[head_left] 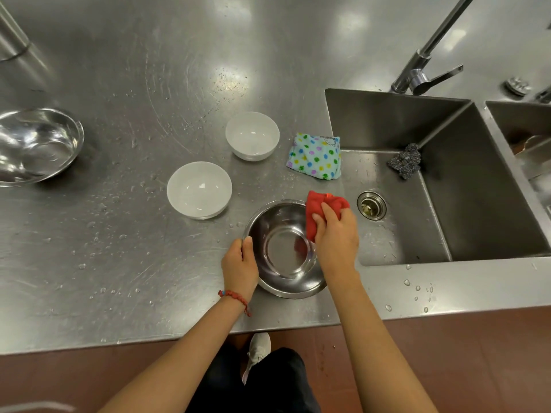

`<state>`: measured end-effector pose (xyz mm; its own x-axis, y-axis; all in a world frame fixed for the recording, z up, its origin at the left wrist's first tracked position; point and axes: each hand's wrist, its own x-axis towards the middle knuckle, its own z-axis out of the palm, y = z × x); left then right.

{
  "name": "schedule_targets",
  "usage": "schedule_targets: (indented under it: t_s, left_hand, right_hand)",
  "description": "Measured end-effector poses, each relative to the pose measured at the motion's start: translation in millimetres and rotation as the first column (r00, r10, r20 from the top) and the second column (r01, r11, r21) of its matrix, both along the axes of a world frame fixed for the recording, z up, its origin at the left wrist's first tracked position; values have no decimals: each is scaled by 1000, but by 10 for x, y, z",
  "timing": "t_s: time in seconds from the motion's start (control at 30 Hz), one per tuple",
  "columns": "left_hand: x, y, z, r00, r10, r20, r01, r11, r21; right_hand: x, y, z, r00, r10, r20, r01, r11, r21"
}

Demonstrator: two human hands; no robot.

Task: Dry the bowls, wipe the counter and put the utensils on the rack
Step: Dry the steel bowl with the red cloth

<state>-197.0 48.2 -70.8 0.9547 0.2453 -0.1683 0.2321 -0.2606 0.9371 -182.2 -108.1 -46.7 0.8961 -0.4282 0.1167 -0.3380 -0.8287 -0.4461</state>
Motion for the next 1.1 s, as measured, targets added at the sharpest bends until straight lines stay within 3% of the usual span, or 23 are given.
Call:
schedule_targets:
  t_s: [0.2, 0.4, 0.5, 0.7, 0.8, 0.87, 1.1]
  left_hand:
    - [19, 3, -11, 1000, 11, 20, -11, 1000, 7]
    - [11, -10, -31, 1000, 9, 2, -9, 1000, -14]
    - [-20, -20, -10, 999, 24, -30, -25, 999, -45]
    - [-71, 45, 14, 993, 19, -118, -30, 995, -92]
    - [-107, 172, 76, 991, 32, -131, -42, 996, -73]
    - [-133, 320, 146, 997, 29, -75, -30, 999, -11]
    - [-28, 1107, 447, 983, -18, 185, -48, 936, 350]
  right_hand:
    - [302, 330, -58, 984, 179, -5, -179, 983, 51]
    - [224, 451, -110, 911, 412, -2, -411, 909, 67]
    - [198, 434, -90, 872, 489, -17, -477, 858, 191]
    - [22, 449, 17, 975, 214, 57, -202, 756, 623]
    - [-44, 472, 138, 992, 84, 99, -129, 566, 814]
    - [-57, 518, 230, 988, 21, 155, -147, 456, 877]
    - [29, 1048, 445, 972, 51, 231, -235, 302, 924]
